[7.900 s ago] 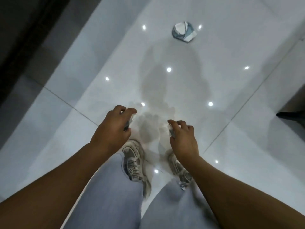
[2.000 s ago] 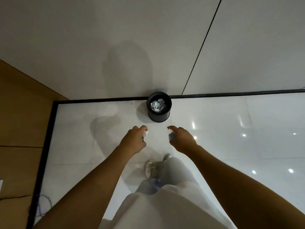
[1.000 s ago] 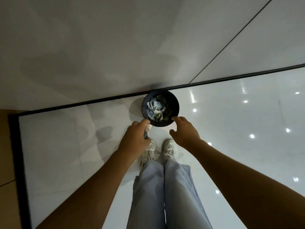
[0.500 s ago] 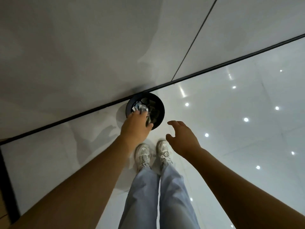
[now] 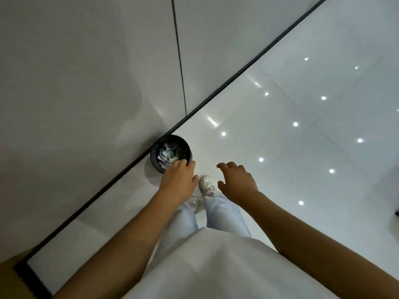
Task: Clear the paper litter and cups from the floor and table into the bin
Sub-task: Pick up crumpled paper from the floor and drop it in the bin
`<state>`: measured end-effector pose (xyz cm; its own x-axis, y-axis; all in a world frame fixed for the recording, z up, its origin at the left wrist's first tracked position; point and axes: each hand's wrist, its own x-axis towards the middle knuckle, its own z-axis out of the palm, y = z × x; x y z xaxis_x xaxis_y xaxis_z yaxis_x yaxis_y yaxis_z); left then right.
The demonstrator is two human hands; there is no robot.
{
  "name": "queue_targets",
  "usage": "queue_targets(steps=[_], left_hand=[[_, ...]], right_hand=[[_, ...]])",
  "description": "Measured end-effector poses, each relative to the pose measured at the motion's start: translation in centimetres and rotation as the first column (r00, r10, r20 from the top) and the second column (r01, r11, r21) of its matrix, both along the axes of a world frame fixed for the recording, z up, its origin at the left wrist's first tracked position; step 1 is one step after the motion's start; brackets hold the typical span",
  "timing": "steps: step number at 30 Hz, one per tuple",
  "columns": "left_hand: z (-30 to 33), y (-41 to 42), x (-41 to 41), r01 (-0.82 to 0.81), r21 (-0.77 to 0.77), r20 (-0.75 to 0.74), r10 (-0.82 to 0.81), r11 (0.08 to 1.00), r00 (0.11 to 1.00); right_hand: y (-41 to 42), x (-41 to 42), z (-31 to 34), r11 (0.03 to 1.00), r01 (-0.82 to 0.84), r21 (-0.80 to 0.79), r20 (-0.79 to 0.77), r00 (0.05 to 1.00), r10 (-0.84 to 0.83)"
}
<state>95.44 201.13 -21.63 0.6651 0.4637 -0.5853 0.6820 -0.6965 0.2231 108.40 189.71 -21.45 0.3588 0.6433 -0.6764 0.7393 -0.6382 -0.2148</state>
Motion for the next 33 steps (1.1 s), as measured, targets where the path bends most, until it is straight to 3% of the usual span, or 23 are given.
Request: queue_targets(steps=[4, 9, 17, 23, 33], left_hand=[[3.3, -1.2, 1.2, 0.190, 0.002, -0.028, -0.190, 0.982, 0.981], [7.0, -4.7, 3.3, 0.416, -0.007, -0.006, -0.416, 0.909, 0.909], [10.8, -16.4, 8.9, 0.754, 0.012, 0.004, -0.754, 0.656, 0.656], [11.6, -27.9, 12.8, 0.869, 0.042, 0.046, -0.870, 0.493, 0.491], [12.9, -49.2, 16.9, 0.934, 0.060, 0.130, -0.930, 0.353, 0.343]], right_hand=[[-4.9, -1.5, 2.8, 0.975, 0.222, 0.006, 0.039, 0.974, -0.223], [-10.9, -3.3, 6.3, 0.869, 0.491, 0.058, 0.076, 0.866, -0.495], [-24.4, -4.0, 10.6, 0.567, 0.809, 0.157, 0.125, 0.553, -0.824], [-36.2, -4.2, 11.6, 0.377, 0.913, 0.158, 0.138, 0.358, -0.924], [-56.0, -3.3, 12.0, 0.177, 0.968, 0.175, 0.105, 0.161, -0.981]])
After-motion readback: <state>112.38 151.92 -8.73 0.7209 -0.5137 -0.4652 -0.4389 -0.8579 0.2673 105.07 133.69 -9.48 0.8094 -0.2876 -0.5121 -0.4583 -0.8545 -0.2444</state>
